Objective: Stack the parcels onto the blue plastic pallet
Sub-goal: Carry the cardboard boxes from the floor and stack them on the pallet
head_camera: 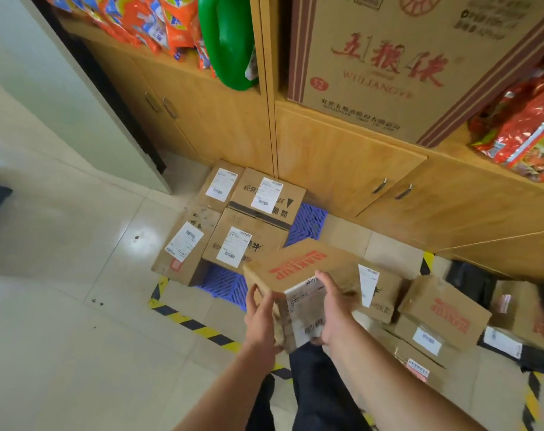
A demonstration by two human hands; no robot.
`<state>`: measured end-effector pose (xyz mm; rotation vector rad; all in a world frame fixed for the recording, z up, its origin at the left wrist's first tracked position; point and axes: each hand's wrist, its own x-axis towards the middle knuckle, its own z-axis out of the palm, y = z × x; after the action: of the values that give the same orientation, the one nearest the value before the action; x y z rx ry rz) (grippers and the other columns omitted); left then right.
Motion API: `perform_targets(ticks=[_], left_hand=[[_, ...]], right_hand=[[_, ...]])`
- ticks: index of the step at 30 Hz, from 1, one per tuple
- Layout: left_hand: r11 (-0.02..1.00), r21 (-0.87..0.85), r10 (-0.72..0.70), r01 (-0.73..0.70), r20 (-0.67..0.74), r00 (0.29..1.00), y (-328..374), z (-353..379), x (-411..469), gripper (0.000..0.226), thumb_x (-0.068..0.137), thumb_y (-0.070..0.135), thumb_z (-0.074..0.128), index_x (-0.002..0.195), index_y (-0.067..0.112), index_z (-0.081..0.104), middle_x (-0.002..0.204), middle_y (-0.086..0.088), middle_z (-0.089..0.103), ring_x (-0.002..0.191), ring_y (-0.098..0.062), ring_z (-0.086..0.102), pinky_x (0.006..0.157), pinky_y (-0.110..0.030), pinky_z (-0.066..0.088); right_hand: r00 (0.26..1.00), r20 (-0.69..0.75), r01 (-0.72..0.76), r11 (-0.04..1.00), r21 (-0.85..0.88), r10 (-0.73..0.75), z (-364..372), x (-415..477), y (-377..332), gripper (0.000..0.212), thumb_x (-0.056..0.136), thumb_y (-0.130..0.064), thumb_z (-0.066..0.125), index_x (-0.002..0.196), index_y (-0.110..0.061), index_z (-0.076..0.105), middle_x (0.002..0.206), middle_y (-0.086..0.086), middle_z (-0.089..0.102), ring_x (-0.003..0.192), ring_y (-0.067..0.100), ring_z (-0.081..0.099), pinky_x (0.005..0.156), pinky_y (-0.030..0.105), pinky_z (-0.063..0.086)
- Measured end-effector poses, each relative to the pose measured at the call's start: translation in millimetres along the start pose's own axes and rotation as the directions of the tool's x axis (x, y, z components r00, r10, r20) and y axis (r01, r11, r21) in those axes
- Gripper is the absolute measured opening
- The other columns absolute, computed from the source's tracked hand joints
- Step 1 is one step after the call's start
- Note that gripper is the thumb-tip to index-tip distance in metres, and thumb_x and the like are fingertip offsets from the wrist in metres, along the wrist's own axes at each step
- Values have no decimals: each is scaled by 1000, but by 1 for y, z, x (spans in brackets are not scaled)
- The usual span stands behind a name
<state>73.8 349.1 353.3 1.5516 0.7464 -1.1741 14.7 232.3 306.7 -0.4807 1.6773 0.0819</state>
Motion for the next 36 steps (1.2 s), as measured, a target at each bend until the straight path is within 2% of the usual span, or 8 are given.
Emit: perform_targets(ticks=[6, 11, 14, 18, 20, 23, 28, 36], left_hand=[[971, 207, -138, 122, 68, 988, -2, 4, 128, 57, 86, 37, 72, 133, 40, 42, 126, -4, 46, 125, -31, 43, 91, -56, 49], [699, 715, 3, 17, -27, 1000, -11, -18, 279, 59, 85, 21, 73, 138, 14, 47, 74, -1, 53, 60, -15, 51, 61, -27, 44], [527, 847, 136, -70, -3, 991, 2, -24, 345, 64, 86, 25, 68, 144, 18, 41, 112, -11, 59, 74, -20, 61, 54, -25, 45], [386, 916, 304, -110, -13, 953, 6, -18, 415, 84, 87, 33, 66, 155, 34, 17, 162, -8, 11, 147, -36, 16, 107, -50, 35], [369, 924, 319, -100, -25, 948, 10, -11, 440, 91, 88, 37, 67, 155, 43, 5, 165, 1, -8, 151, -34, -4, 106, -50, 35], [382, 923, 310, -52, -75, 948, 13, -3, 473, 95, 88, 33, 67, 152, 50, -1, 164, 3, -18, 149, -40, -7, 89, -42, 42], [318, 948, 353, -28, -91, 931, -3, 1, 493, 96, 88, 32, 65, 149, 54, -7, 163, 4, -21, 148, -44, -11, 93, -49, 47], [262, 965, 366, 20, -119, 923, -6, 3, 499, 98, 91, 37, 65, 150, 51, -13, 162, -1, -26, 148, -45, -12, 76, -42, 50]], right_hand=[[929, -305, 153, 967, -203, -211, 9, 96, -35, 113, 37, -67, 83, 133, -41, 29, 130, 9, 48, 115, 38, 48, 97, 57, 47], [889, -314, 169, 876, -452, -333, 35, 201, -56, 126, 53, -63, 85, 149, -50, 4, 144, 19, 32, 126, 48, 42, 105, 61, 38], [871, -286, 243, 857, -455, -399, 77, 267, -65, 128, 47, -68, 80, 149, -50, 6, 143, 19, 37, 122, 44, 50, 103, 57, 42], [824, -302, 303, 822, -482, -480, 125, 333, -95, 114, 58, -67, 76, 152, -44, 15, 143, 16, 37, 126, 42, 45, 105, 50, 39], [829, -347, 304, 874, -379, -439, 131, 378, -118, 120, 38, -74, 74, 146, -46, 29, 136, 13, 43, 120, 41, 50, 102, 53, 43], [861, -314, 269, 881, -388, -401, 125, 458, -144, 131, 12, -74, 80, 135, -44, 45, 134, 8, 52, 102, 32, 61, 67, 52, 58], [765, -200, 277, 594, -755, -612, 146, 429, -139, 118, 63, -62, 80, 155, -41, 9, 159, 18, 18, 138, 42, 28, 108, 52, 36], [761, -116, 499, 690, -524, -639, 194, 461, -130, 114, 71, -42, 86, 157, -30, 14, 156, 14, 23, 137, 33, 39, 102, 42, 43]])
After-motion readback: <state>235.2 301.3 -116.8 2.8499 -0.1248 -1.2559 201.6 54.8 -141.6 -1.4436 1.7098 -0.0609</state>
